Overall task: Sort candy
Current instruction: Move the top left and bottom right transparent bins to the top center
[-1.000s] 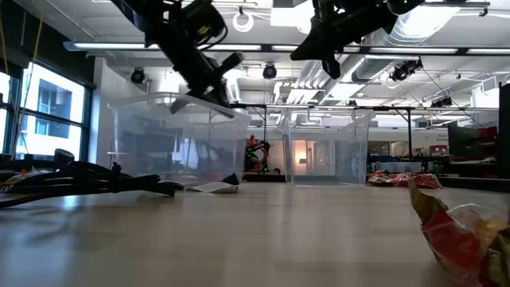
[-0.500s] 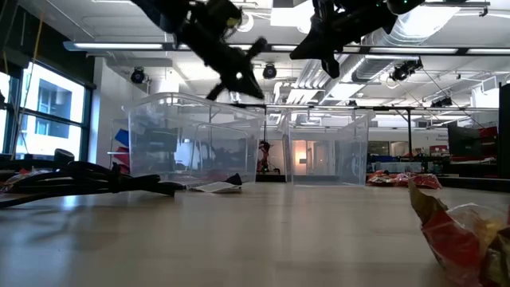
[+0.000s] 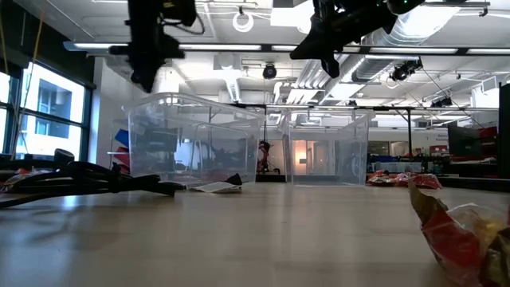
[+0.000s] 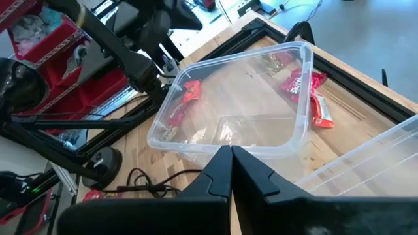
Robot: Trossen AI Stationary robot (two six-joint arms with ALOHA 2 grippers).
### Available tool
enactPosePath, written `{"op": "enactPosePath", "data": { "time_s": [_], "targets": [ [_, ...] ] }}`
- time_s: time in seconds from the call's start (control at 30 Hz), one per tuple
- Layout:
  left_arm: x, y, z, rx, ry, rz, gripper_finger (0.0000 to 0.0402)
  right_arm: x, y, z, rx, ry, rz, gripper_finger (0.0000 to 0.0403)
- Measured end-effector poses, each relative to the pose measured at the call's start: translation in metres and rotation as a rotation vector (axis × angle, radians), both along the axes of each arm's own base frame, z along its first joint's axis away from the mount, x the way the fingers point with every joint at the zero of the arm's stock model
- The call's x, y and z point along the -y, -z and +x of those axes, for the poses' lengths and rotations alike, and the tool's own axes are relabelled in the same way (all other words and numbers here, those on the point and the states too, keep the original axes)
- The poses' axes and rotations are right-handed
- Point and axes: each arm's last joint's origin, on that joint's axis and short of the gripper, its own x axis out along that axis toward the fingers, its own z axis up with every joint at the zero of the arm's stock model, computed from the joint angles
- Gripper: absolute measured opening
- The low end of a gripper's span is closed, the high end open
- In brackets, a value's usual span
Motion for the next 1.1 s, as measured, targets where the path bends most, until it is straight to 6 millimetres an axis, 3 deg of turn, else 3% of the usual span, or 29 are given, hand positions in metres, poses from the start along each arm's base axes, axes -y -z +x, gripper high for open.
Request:
{"op": "enactPosePath", "data": {
  "time_s": [0.17,0.4,0.63,0.8,0.93,1.1],
  "targets": [
    [-0.001,0.031,-0.008,-0.034,-0.033,-0.141,0.0000,0.000,0.000,0.000,0.000,0.000,0.000,0.0000],
    [0.016,0.051,0.005,0.095,0.031,-0.328,0.0000,0.000,0.000,0.000,0.000,0.001,-0.001,0.0000],
    [0.041,0.068,0.028,0.214,0.089,-0.355,0.0000,-0.002,0.006,-0.003,-0.058,-0.014,0.048,0.0000],
    [0.041,0.077,0.055,0.416,0.105,-0.306,0.0000,-0.005,0.014,-0.008,-0.153,-0.029,0.074,0.0000],
    [0.032,0.081,0.072,0.542,0.118,-0.294,0.0000,-0.001,0.007,-0.021,-0.158,0.045,0.046,0.0000],
    [0.030,0.082,0.071,0.526,0.134,-0.287,0.0000,0.003,-0.020,-0.055,-0.194,0.246,-0.057,0.0000]
  ]
}}
